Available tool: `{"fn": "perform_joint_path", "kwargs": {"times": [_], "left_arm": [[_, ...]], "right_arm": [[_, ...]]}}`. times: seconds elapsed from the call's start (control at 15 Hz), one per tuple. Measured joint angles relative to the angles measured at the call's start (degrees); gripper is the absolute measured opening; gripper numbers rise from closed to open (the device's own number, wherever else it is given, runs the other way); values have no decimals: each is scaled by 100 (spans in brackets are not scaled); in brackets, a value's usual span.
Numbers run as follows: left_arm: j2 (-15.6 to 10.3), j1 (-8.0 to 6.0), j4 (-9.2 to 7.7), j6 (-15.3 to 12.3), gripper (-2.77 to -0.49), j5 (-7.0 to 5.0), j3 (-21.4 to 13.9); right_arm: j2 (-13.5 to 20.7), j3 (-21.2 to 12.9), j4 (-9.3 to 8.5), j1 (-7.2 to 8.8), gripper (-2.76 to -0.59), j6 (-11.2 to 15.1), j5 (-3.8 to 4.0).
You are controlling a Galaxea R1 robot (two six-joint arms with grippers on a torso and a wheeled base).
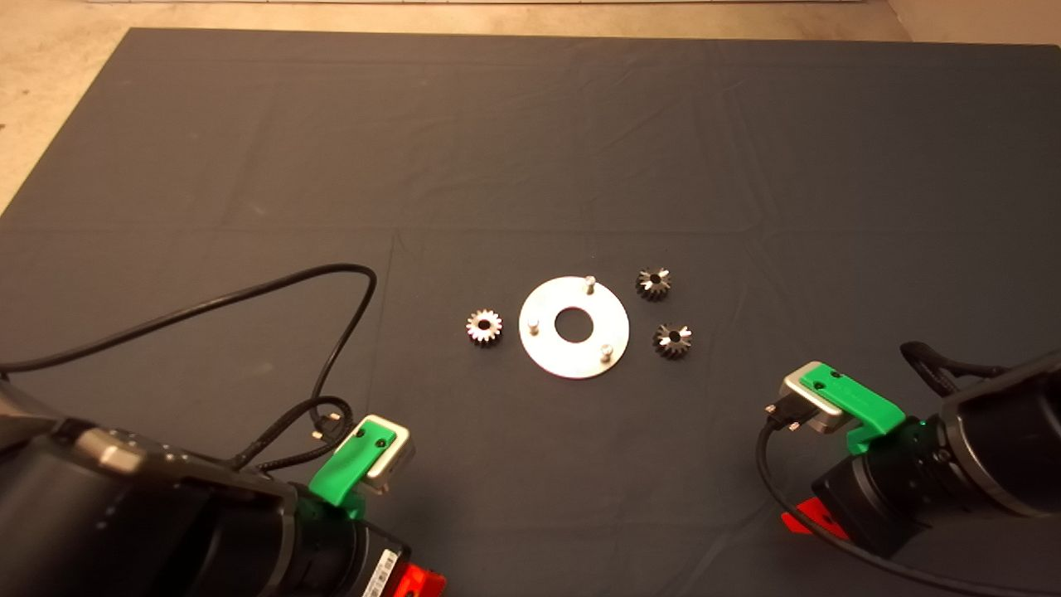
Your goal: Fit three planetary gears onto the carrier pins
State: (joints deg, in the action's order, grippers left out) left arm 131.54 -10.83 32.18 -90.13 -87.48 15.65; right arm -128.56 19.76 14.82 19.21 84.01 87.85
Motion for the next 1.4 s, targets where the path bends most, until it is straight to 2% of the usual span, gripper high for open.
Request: {"fn": "perform_joint_path", "kwargs": {"times": [0.53,0.8,1.4], "left_arm": [[2,0,26,2,-49,0,0],[5,1,28,5,-49,0,0],[38,2,32,41,-49,0,0]], "right_arm": [[39,0,20,0,-175,-11,0],[65,25,20,0,-175,-213,0],[63,893,20,2,-175,-917,0]]}}
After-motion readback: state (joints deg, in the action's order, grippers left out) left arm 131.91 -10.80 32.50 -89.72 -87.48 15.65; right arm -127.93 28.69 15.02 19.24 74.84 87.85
